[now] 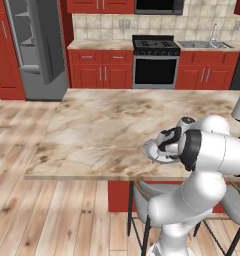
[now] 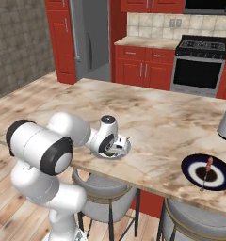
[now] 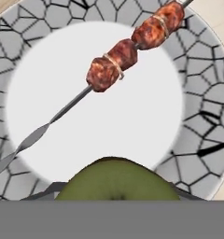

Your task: Pick up the kiwi and banana from the fridge and place one fruit on each plate on the dining counter.

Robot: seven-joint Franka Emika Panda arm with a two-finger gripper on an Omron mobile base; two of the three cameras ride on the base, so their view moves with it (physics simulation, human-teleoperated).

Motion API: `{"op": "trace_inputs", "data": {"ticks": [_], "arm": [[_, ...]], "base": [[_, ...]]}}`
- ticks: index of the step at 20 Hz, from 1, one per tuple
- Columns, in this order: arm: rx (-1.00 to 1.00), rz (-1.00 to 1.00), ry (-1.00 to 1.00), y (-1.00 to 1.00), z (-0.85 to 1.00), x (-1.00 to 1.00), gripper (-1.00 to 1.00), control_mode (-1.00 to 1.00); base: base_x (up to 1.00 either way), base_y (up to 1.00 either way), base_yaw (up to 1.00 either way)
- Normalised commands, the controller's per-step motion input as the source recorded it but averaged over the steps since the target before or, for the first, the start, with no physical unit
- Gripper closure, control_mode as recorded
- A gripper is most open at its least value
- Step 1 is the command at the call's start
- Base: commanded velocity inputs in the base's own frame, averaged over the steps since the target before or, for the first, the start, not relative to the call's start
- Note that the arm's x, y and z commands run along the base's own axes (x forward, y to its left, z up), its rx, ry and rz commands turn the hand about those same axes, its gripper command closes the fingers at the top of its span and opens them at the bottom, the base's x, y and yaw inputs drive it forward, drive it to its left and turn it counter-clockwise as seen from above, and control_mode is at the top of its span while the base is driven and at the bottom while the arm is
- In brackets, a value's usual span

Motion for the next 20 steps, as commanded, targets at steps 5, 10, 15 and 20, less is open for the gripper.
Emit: {"op": "trace_inputs", "data": {"ticks": [5,10,15,20], "arm": [[0.00,0.00,0.00,0.00,-0.07,0.12,1.00,-1.00],[0.00,0.00,0.00,0.00,-0.05,0.16,1.00,-1.00],[0.00,0.00,0.00,0.00,-0.14,0.05,-1.00,-1.00],[0.00,0.00,0.00,0.00,-0.06,0.00,-1.00,-1.00]], "base": [[0.00,0.00,0.00],[0.00,0.00,0.00],[0.00,0.00,0.00],[0.00,0.00,0.00]]}}
